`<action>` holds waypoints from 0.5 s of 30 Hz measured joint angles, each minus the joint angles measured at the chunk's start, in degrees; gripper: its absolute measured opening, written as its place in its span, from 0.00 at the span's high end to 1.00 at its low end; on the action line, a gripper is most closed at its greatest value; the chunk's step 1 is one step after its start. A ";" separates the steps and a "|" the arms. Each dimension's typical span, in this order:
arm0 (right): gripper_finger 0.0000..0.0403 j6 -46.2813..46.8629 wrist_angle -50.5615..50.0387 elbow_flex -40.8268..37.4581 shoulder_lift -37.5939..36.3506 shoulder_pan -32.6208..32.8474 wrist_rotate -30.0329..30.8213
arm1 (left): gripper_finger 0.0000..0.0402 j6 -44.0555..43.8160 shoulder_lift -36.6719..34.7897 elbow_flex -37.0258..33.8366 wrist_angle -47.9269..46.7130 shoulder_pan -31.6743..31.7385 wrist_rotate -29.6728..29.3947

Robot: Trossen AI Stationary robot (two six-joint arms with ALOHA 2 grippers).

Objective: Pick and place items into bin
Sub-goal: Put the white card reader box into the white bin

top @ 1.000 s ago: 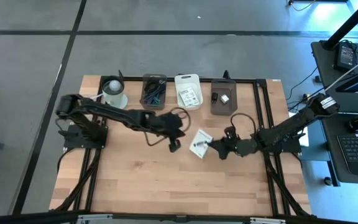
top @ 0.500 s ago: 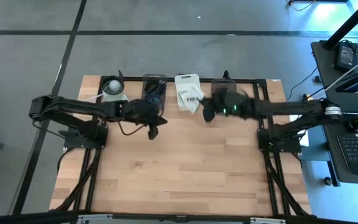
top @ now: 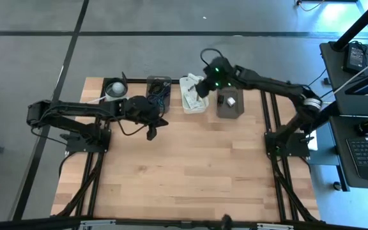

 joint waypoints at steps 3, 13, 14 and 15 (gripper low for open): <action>0.86 -2.89 -4.41 5.87 4.97 -2.08 -1.45 | 1.00 0.44 -0.25 -0.01 -0.08 0.60 0.73; 0.86 -6.99 -10.19 13.31 15.61 -7.40 -12.71 | 1.00 1.61 -1.29 -0.04 -0.14 2.45 0.69; 0.86 -7.04 -10.28 13.33 16.26 -7.65 -14.13 | 1.00 1.86 -1.29 -0.04 -0.08 2.68 0.72; 0.86 -7.08 -10.28 13.33 16.91 -7.75 -15.73 | 1.00 2.06 -1.29 -0.04 -0.08 2.83 0.70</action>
